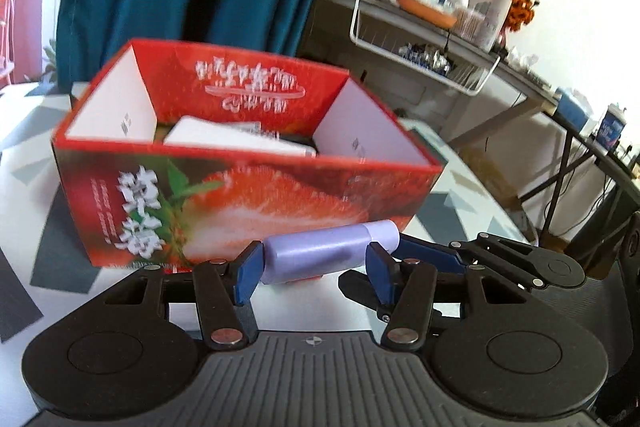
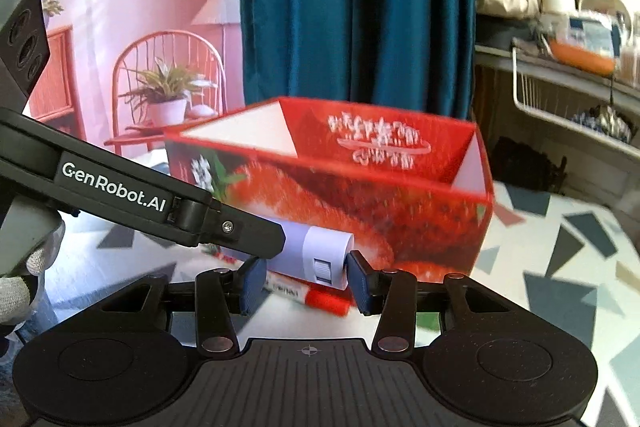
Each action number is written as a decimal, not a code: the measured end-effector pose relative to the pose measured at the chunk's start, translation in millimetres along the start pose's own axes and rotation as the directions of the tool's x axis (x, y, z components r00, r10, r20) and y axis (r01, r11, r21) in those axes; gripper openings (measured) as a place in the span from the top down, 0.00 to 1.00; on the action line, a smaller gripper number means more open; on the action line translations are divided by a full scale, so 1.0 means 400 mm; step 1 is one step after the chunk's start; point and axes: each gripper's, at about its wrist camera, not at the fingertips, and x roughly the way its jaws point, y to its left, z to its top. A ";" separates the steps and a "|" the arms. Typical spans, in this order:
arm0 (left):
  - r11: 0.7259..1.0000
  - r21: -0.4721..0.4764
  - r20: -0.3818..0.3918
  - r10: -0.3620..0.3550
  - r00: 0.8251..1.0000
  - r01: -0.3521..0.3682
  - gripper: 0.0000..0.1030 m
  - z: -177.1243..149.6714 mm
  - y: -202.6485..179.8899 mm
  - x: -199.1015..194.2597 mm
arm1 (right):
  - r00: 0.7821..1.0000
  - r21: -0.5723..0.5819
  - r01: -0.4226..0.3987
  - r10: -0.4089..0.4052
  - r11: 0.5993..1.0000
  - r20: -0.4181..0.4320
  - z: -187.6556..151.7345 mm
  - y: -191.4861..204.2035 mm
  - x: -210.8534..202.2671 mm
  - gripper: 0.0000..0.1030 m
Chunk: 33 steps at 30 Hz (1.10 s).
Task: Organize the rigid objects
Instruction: 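Lift the lavender case with the left tool into the red box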
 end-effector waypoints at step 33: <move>0.981 -0.145 -0.124 -0.149 0.981 0.131 0.44 0.232 0.132 0.224 | 0.974 0.158 0.064 -0.027 0.985 -0.226 0.226 -0.181 0.298 0.60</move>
